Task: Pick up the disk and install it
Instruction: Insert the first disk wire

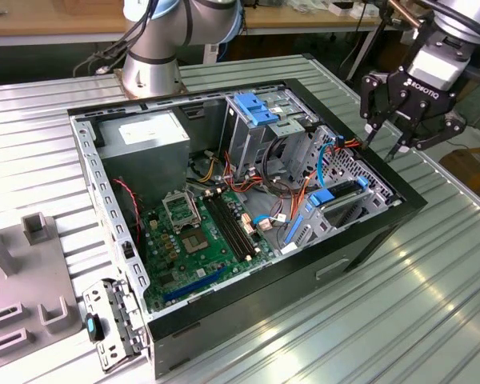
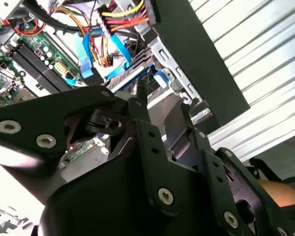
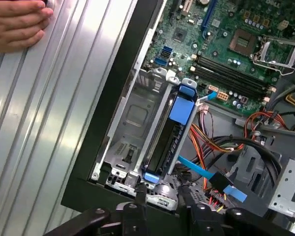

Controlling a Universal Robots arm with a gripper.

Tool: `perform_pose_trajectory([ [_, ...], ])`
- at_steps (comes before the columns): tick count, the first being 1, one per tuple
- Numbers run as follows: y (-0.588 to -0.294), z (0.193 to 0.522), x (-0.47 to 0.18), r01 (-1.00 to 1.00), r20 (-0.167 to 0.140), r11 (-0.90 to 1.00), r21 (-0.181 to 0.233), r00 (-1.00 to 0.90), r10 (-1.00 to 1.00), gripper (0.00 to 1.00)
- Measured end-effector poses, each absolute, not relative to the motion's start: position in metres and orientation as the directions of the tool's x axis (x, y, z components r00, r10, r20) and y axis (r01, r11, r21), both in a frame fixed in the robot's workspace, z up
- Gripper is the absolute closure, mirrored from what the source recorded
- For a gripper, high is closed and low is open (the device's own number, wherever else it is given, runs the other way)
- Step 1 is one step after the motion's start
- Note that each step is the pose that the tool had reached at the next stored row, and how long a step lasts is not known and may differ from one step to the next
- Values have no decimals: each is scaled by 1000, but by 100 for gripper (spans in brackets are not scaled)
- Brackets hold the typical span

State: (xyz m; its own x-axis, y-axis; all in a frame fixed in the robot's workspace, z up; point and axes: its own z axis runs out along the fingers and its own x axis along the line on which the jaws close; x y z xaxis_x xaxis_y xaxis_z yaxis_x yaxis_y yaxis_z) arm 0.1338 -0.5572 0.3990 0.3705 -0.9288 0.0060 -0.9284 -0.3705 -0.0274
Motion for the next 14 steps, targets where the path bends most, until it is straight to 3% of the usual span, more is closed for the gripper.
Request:
perform_pose_trajectory([
  [1, -553, 397, 138, -927, 6, -374, -27, 374, -927, 58],
  [8, -512, 384, 152, -924, 6, -382, -27, 382, -924, 58],
  [14, -509, 378, 152, -856, 6, -516, -27, 516, -857, 58],
])
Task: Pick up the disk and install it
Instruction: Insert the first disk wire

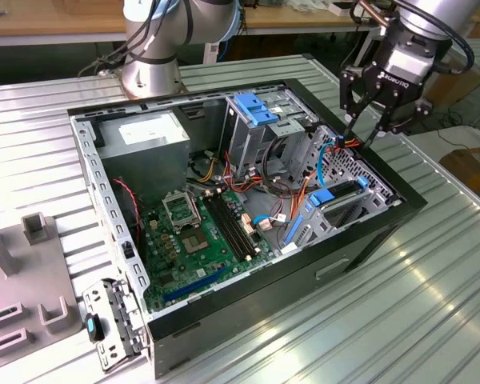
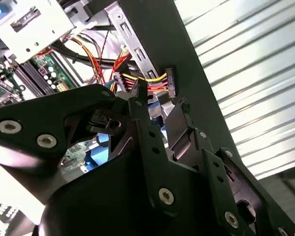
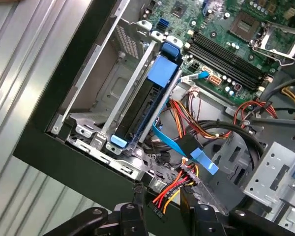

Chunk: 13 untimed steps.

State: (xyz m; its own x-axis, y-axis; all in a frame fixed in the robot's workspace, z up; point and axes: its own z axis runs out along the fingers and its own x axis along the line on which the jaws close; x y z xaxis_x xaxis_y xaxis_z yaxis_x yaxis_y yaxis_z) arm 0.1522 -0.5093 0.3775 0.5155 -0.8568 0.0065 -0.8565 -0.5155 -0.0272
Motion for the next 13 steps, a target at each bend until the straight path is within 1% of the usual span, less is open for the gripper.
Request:
perform_pose_trajectory([
  [2, -507, 374, 152, -826, 10, -563, -27, 563, -827, 58],
  [4, -501, 373, 157, -824, 32, -566, -14, 565, -824, 58],
  [6, -496, 372, 161, -822, 42, -569, -7, 568, -822, 58],
  [8, -493, 372, 163, -817, 49, -576, -4, 575, -817, 58],
  [13, -492, 367, 163, -746, 50, -666, -5, 665, -745, 58],
])
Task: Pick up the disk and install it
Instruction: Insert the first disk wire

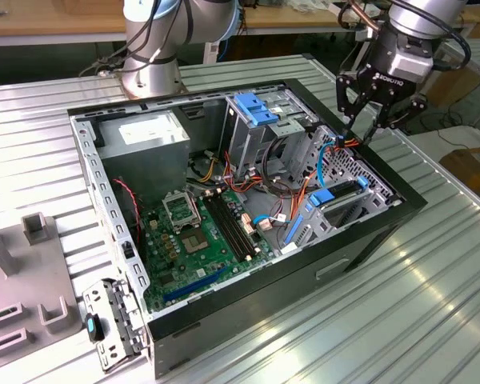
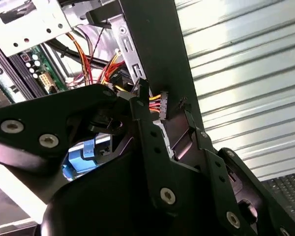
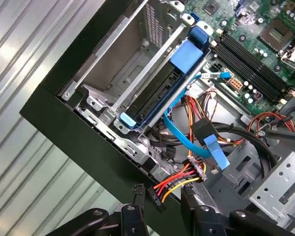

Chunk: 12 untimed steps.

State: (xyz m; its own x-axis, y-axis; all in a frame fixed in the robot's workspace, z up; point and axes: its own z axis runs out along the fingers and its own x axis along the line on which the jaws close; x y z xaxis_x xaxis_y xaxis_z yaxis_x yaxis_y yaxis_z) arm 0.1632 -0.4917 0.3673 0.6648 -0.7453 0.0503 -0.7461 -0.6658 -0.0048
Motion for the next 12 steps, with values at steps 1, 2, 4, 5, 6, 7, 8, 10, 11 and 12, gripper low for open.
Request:
perform_pose_trajectory([
  [1, -492, 366, 163, -721, 51, -693, -5, 691, -721, 58],
  [2, -492, 365, 164, -677, 52, -736, -4, 735, -676, 58],
  [4, -492, 365, 164, -671, 64, -741, 8, 740, -669, 58],
  [5, -492, 365, 164, -671, 68, -741, 12, 740, -669, 58],
  [6, -492, 365, 164, -670, 71, -742, 16, 741, -667, 58],
  [7, -492, 365, 164, -666, 72, -745, 17, 744, -664, 58],
  [8, -492, 365, 164, -653, 75, -757, 21, 756, -650, 58],
  [10, -491, 365, 164, -620, 80, -784, 27, 783, -617, 58],
  [11, -491, 365, 164, -607, 82, -794, 29, 793, -603, 58],
  [12, -491, 365, 164, -596, 84, -803, 32, 802, -592, 58],
])
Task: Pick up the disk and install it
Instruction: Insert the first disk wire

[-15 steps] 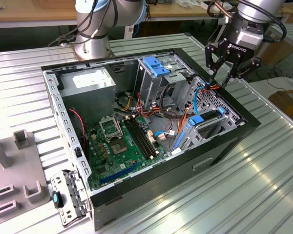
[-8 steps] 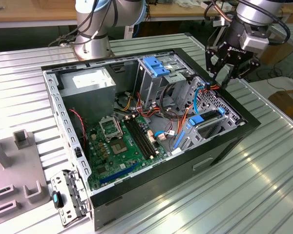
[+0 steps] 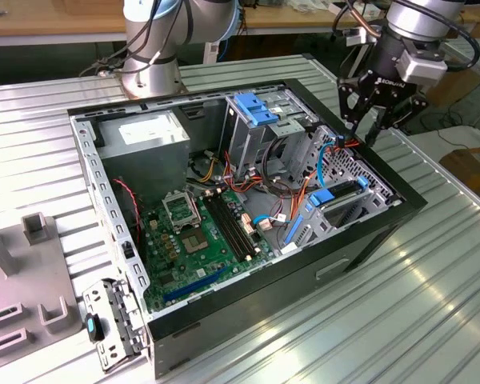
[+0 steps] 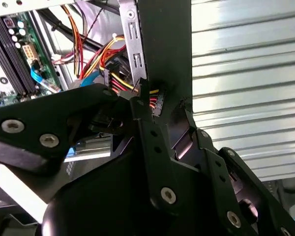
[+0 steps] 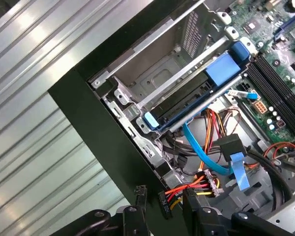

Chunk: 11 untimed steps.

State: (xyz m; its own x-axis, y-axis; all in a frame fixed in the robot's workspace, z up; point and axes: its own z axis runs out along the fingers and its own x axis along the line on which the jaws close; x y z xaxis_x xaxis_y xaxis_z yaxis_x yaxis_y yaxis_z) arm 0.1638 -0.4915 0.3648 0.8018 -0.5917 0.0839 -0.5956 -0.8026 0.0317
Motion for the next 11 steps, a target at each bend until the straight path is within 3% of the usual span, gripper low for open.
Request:
perform_pose_trajectory([
  [8, -489, 363, 163, -424, 88, -905, 36, 903, -420, 58],
  [11, -489, 363, 161, -424, 111, -905, 40, 902, -417, 58],
])
